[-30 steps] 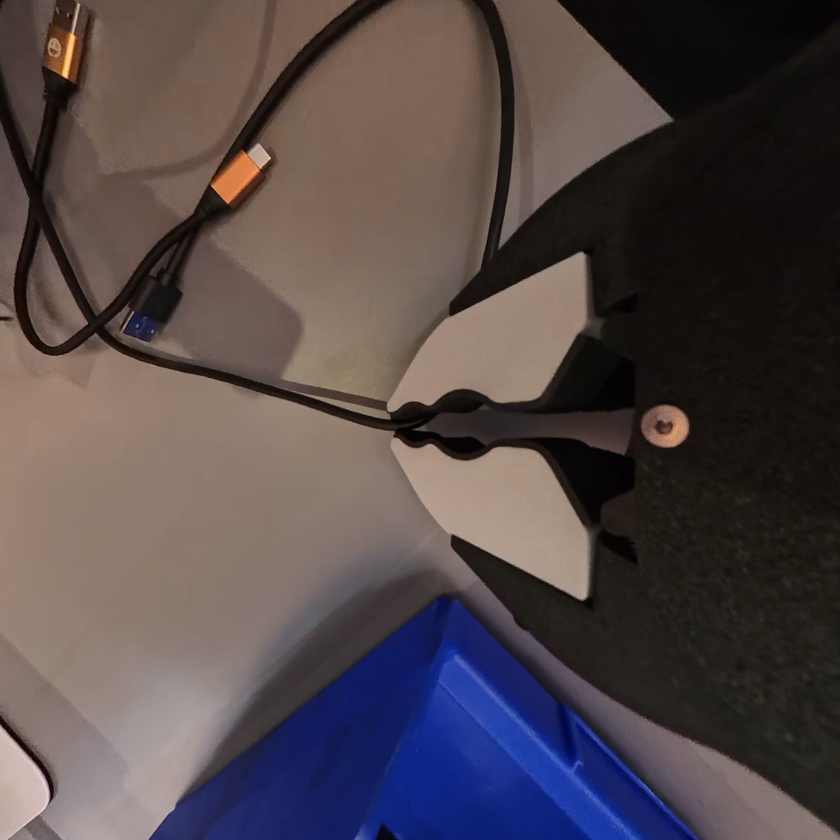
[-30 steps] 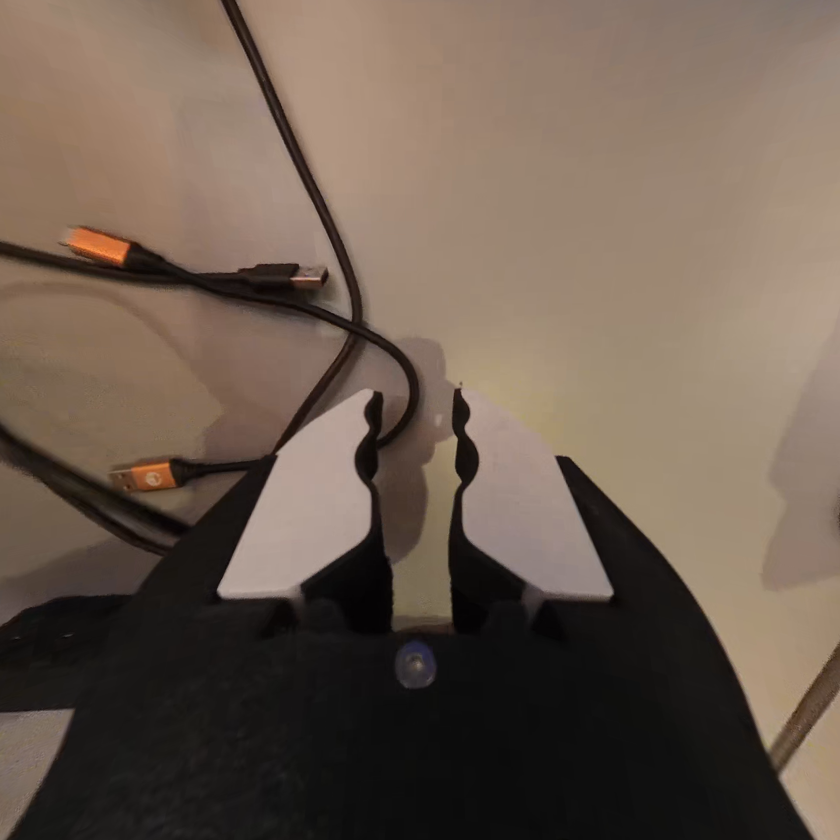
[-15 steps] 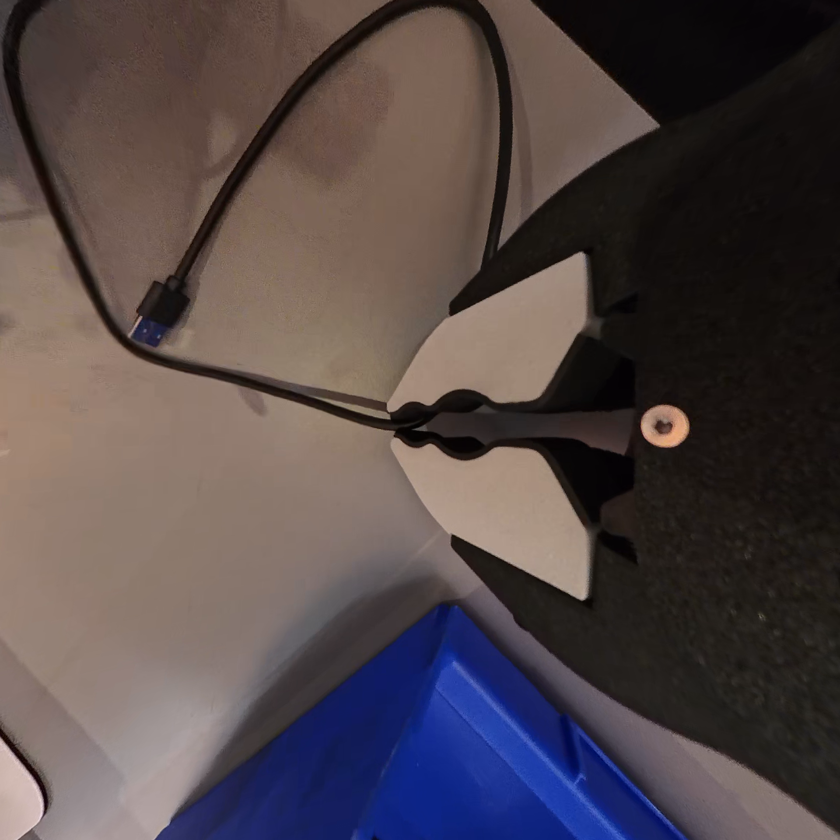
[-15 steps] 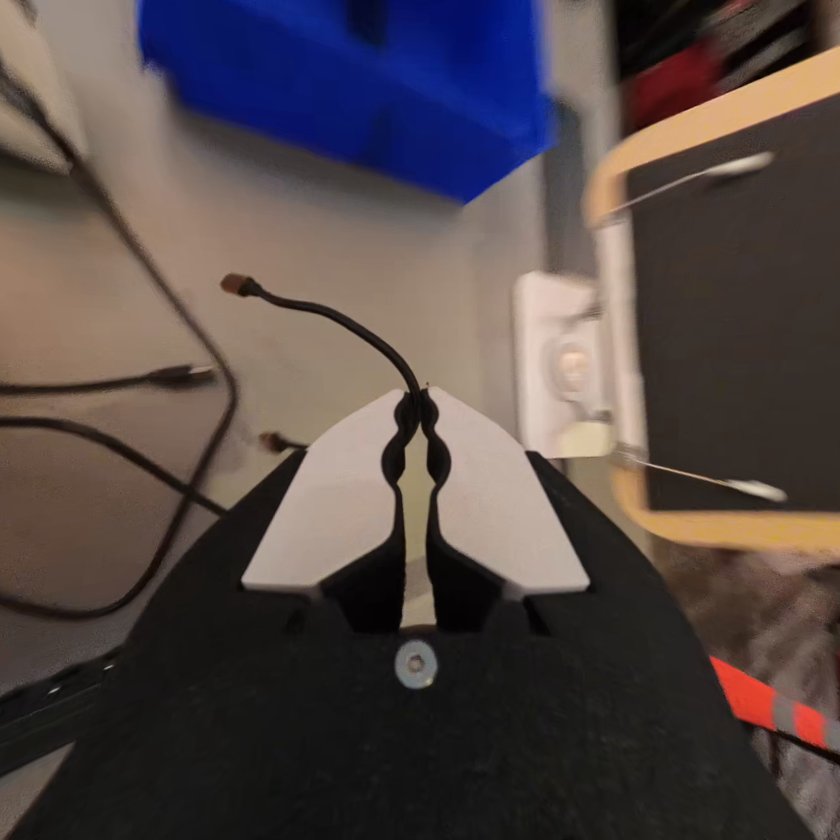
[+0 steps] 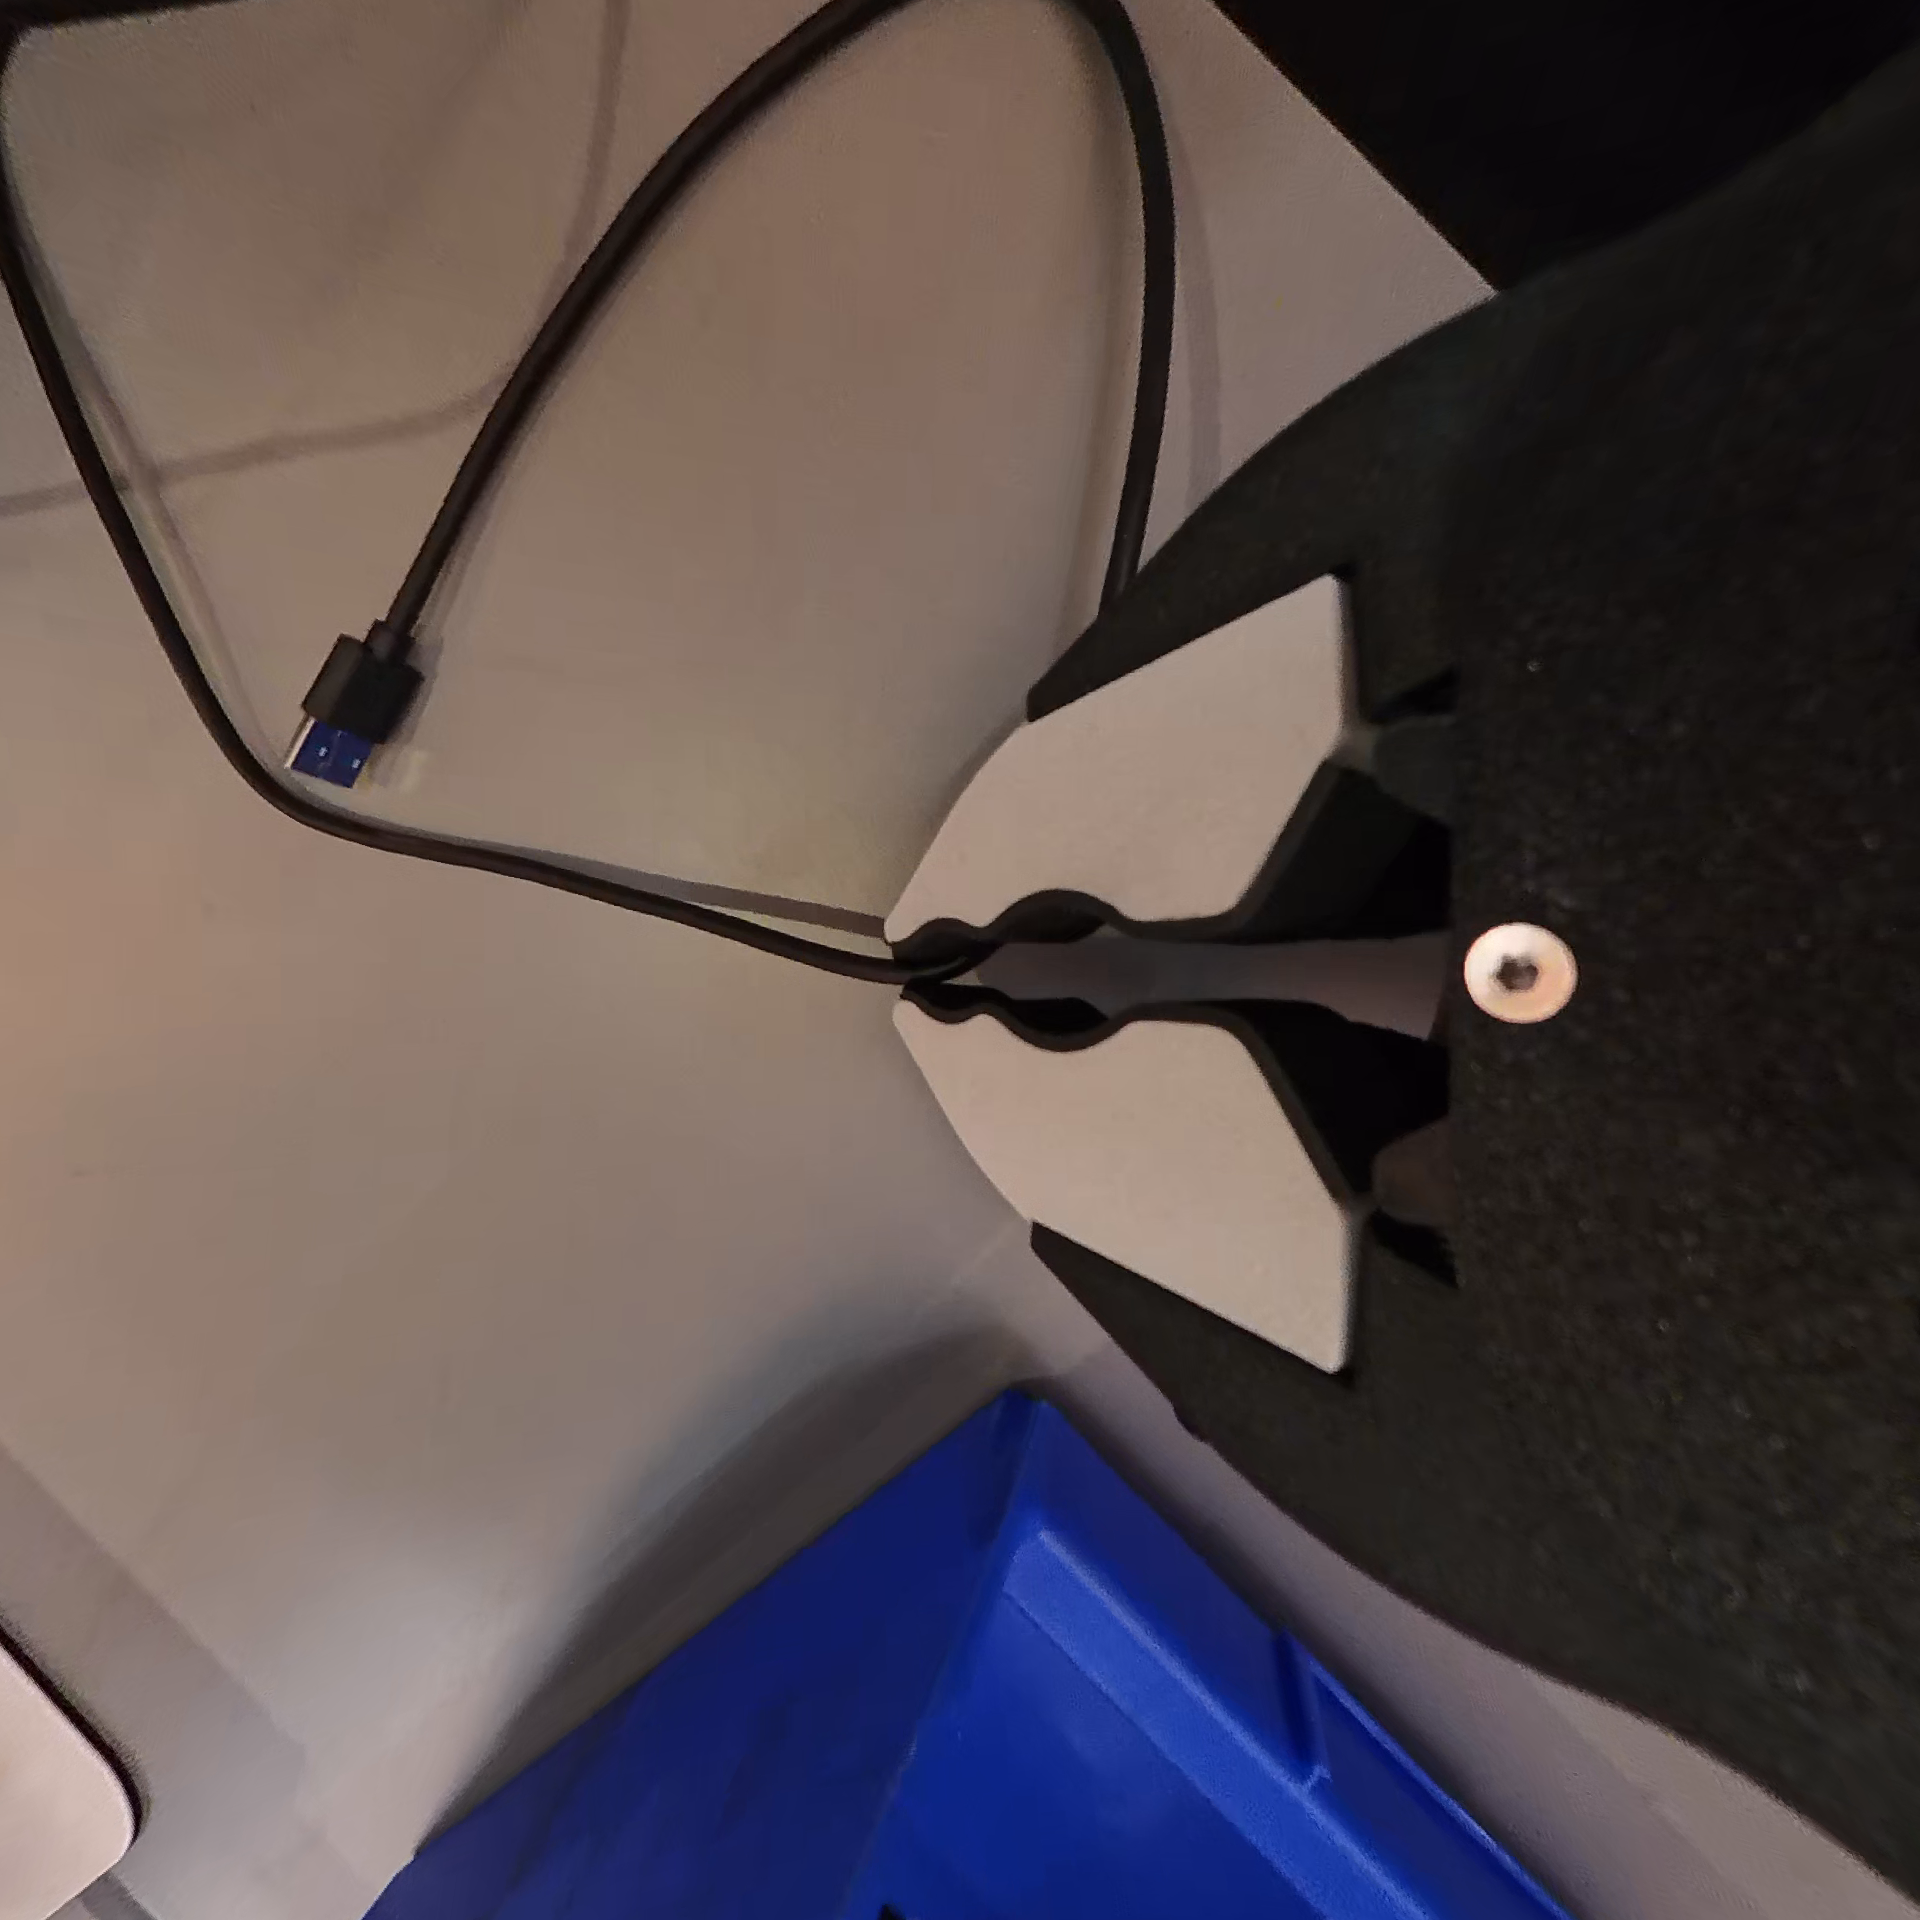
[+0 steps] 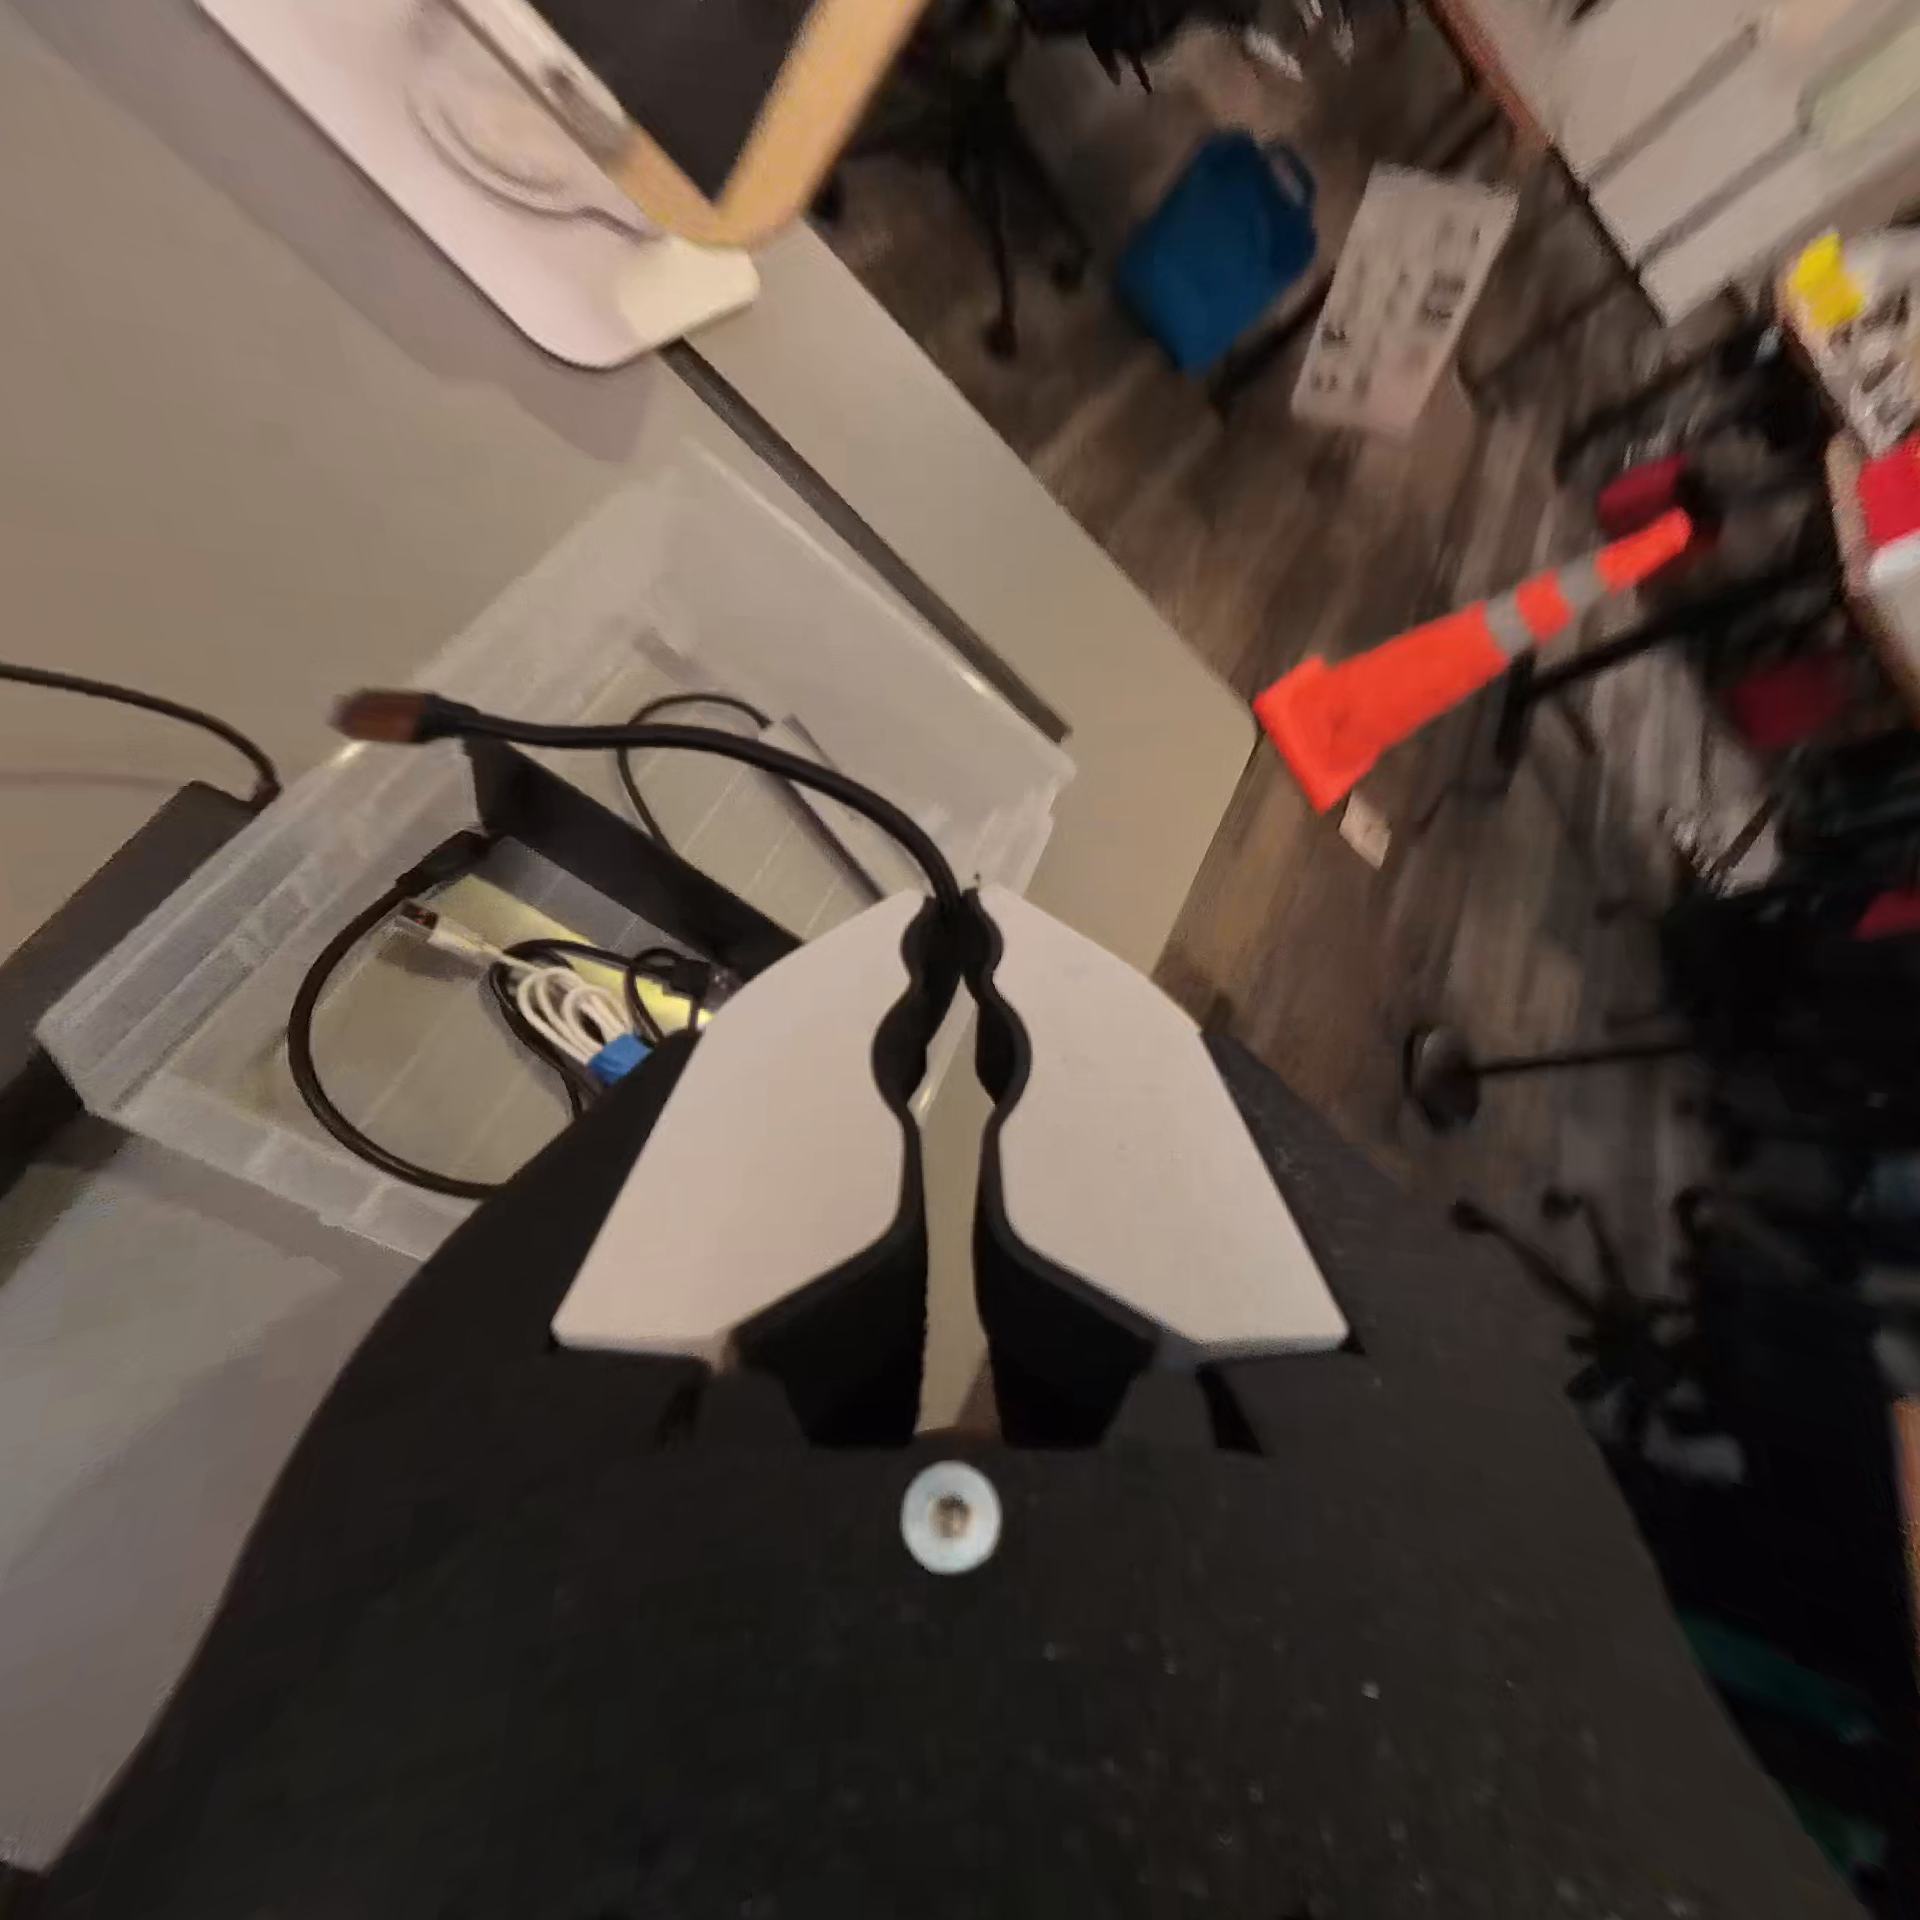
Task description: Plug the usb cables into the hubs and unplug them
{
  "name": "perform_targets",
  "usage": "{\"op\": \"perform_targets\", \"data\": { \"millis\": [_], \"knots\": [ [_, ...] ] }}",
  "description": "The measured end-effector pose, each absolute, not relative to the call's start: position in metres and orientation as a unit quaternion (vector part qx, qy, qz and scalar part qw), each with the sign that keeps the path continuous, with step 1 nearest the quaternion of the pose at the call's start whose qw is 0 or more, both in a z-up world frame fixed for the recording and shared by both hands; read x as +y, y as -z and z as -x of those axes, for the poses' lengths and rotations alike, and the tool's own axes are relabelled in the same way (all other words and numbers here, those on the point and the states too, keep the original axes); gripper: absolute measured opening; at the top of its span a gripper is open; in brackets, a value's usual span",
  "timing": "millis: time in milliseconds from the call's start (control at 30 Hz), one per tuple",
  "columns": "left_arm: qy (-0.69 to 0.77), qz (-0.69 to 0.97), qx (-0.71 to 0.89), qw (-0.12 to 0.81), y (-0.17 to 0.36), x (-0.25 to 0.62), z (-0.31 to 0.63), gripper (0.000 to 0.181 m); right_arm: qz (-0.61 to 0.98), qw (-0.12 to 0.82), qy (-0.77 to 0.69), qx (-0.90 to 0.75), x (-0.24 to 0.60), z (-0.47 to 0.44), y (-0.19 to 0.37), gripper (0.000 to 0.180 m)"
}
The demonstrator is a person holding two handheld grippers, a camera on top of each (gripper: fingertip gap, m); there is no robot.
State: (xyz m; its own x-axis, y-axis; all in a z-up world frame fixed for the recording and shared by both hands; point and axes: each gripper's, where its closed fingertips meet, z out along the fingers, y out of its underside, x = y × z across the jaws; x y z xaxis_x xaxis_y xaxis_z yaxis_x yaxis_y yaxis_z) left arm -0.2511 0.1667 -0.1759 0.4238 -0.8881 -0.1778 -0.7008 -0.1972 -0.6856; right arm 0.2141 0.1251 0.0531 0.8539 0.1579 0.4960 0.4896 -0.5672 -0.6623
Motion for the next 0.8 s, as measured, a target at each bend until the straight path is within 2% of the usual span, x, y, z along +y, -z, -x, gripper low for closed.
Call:
{"op": "perform_targets", "data": {
  "millis": [133,367,533,567,667,733,800],
  "knots": [
    [0.124,0.762,0.521,0.365,0.176,0.166,0.25,0.004,0.889,0.415,0.134,-0.138,0.123,-0.217,-0.007,0.003],
    [0.128,0.764,0.518,0.363,0.177,0.167,0.251,0.004,0.941,0.257,0.181,-0.126,0.105,-0.237,0.091,0.003],
    [0.13,0.763,0.52,0.361,0.178,0.166,0.249,0.004,0.957,0.164,0.228,-0.074,0.11,-0.257,0.135,0.004],
    [0.13,0.763,0.519,0.362,0.177,0.166,0.249,0.004,0.957,0.16,0.232,-0.06,0.113,-0.259,0.139,0.009],
    [0.131,0.764,0.515,0.365,0.175,0.167,0.251,0.004,0.952,0.187,0.241,-0.013,0.114,-0.254,0.124,0.04],
    [0.131,0.766,0.513,0.365,0.175,0.167,0.253,0.004,0.932,0.254,0.257,0.012,0.108,-0.232,0.09,0.042],
    [0.135,0.769,0.51,0.362,0.176,0.166,0.254,0.004,0.92,0.336,0.202,-0.002,0.102,-0.178,0.064,0.041]
  ]
}}
